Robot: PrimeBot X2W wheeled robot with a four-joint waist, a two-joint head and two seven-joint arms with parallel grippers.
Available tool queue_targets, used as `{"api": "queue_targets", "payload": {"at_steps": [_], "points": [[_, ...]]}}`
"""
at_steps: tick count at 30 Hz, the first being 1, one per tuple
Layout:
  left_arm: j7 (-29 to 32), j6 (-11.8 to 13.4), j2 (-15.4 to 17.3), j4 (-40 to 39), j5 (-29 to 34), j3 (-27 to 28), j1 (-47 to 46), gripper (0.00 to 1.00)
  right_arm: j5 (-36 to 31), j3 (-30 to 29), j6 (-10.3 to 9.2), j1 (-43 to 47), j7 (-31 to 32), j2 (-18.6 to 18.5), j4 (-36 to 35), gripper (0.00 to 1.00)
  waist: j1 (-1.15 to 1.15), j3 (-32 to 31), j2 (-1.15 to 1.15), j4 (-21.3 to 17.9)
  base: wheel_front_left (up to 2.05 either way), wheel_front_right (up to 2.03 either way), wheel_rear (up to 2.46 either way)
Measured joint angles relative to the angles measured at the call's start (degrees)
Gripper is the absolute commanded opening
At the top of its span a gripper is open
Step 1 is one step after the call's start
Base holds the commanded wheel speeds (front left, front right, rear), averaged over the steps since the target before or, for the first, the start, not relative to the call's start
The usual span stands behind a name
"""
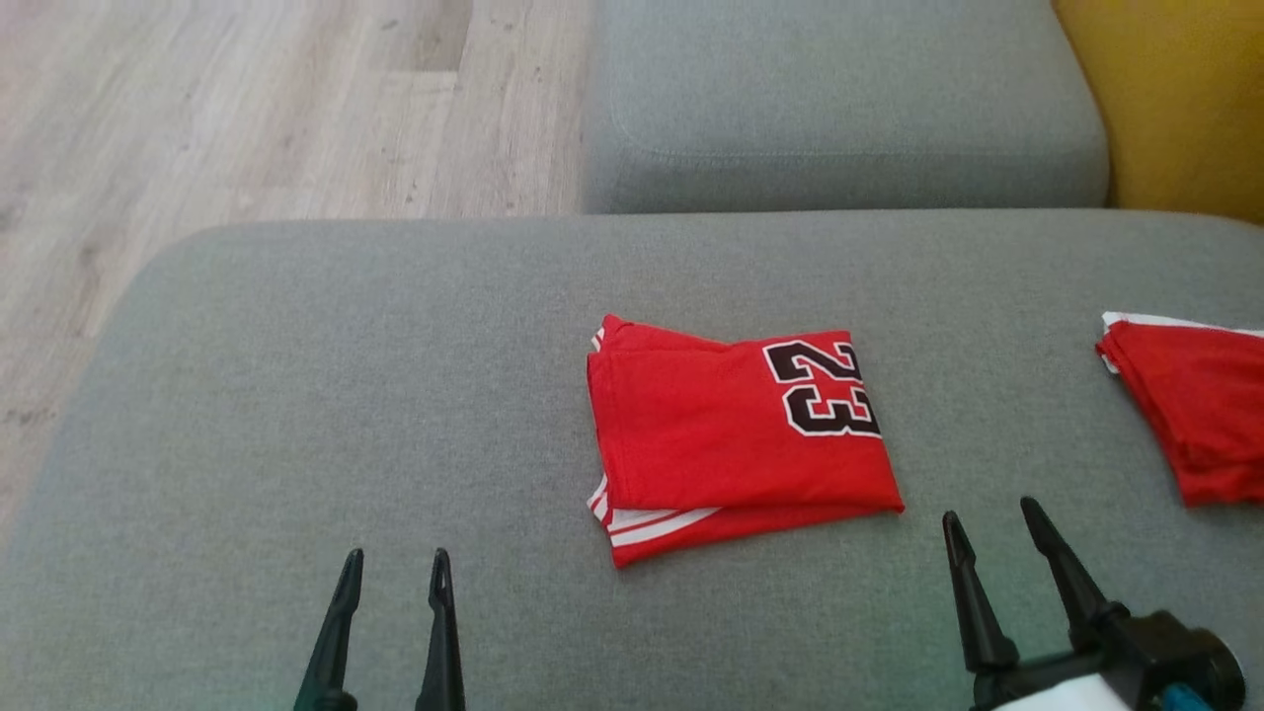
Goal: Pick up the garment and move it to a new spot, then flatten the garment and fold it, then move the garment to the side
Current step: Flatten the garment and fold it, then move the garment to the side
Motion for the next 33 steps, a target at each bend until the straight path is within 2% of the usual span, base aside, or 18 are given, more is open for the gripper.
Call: {"api": "queue_targets", "payload": {"at_steps": [16,33], "points": [[0.0,-2.9,-0.1,1.2,3.4,2.1,1.3,1.00,0.6,0.3,0.00,1.7,0.0,1.8,4.3,1.00,0.00,-3.2,0.00,-0.6,0.00,0.00,0.00],[0.0,-3.3,-0.4,4.9,2.3,3.3,1.7,1.00,0.6,0.4,0.00,1.4,0.0,2.4,5.2,1.00,0.01,-2.6,0.00,-0.7,0.00,0.00,0.00]]}}
